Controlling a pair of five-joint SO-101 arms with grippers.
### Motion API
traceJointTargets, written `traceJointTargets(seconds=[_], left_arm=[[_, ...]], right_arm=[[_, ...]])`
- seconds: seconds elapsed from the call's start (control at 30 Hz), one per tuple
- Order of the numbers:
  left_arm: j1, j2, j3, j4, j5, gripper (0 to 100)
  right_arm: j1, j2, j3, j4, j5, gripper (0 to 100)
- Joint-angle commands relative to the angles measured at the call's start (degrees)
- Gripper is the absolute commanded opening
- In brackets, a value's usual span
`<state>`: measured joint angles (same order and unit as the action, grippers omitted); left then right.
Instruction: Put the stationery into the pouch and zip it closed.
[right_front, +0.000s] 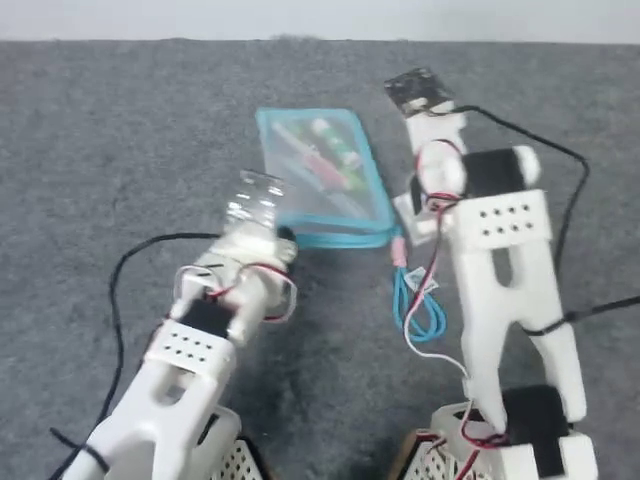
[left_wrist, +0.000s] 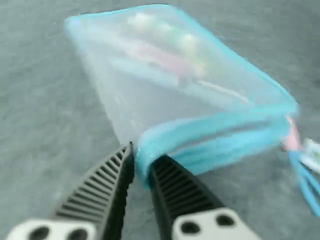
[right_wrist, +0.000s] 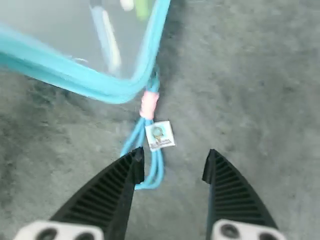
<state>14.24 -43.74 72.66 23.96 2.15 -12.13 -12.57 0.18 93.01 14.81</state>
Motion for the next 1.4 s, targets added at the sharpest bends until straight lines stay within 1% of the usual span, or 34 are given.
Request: traceJointTargets(seconds=[0.0,0.1,0.13,0.17,0.2,0.23,0.3,0.33,0.37,0.47,0.5,0.57,0.63,0.67,0.77,0.83,1.0,1.2,1.37], left_arm=[[0.88,-0.79,-0.84,-0.79,-3.6,1],[-10.9,-0.26,-4.09,-0.79,1.23,1],[-12.92,-0.26,-4.44,-0.79,2.99,1],[-13.19,-0.26,-4.44,-0.79,4.13,1],[-12.13,-0.18,-3.82,-0.79,4.13,1],[-9.41,-0.18,-2.51,-0.79,3.16,1],[-3.08,-0.35,-0.57,-0.97,-0.53,1],[-1.76,-0.7,-0.48,-0.79,-1.85,1],[-2.2,-0.88,-0.57,-0.79,-2.29,1],[-7.82,-0.26,-2.59,-0.88,0.53,1],[-8.09,-0.26,-2.07,-0.88,1.23,1],[-5.1,-0.18,-0.13,-0.88,0.79,1],[-0.62,-0.7,1.01,-0.88,-2.2,1],[-0.18,-0.79,0.84,-0.88,-3.25,1],[-2.64,-0.26,-0.92,-0.97,-0.7,1],[-2.55,-0.26,-0.84,-0.79,0.18,1],[-2.02,-0.26,-0.04,-1.14,0.18,1],[-1.85,-0.35,-0.04,-1.14,0.18,1],[-1.85,-0.44,-0.04,-1.14,0.18,1]], right_arm=[[4.97,-3.12,5.36,0.4,4.04,18.4],[9.1,-3.3,13.54,-1.89,9.05,18.4],[10.42,-3.3,16.53,-3.82,10.11,18.4],[11.74,-3.3,19.34,-5.85,10.9,18.4],[12.79,-3.21,21.98,-7.96,11.69,18.4],[13.67,-3.21,24.35,-9.8,12.04,18.4],[14.29,-3.38,28.04,-12.35,12.04,18.4],[14.11,-3.38,29.45,-13.14,12.04,18.4],[13.67,-3.38,30.59,-13.85,12.04,18.4],[12.88,-3.21,32.88,-15.16,12.04,18.4],[12.88,-3.21,33.58,-16.4,12.04,18.4],[12.79,-3.21,34.46,-19.03,11.87,18.4],[12.35,-3.38,34.46,-21.41,11.52,18.3],[11.65,-3.56,34.55,-22.46,11.52,18.2],[8.75,-3.21,34.9,-24.75,11.43,18.1],[6.29,-3.21,34.9,-25.71,11.34,18.1],[1.19,-3.82,34.9,-28.88,6.68,18.0],[-5.85,-3.74,40.79,-41.71,4.04,18.1],[-6.73,-3.12,43.16,-52.44,0.7,18.0]])
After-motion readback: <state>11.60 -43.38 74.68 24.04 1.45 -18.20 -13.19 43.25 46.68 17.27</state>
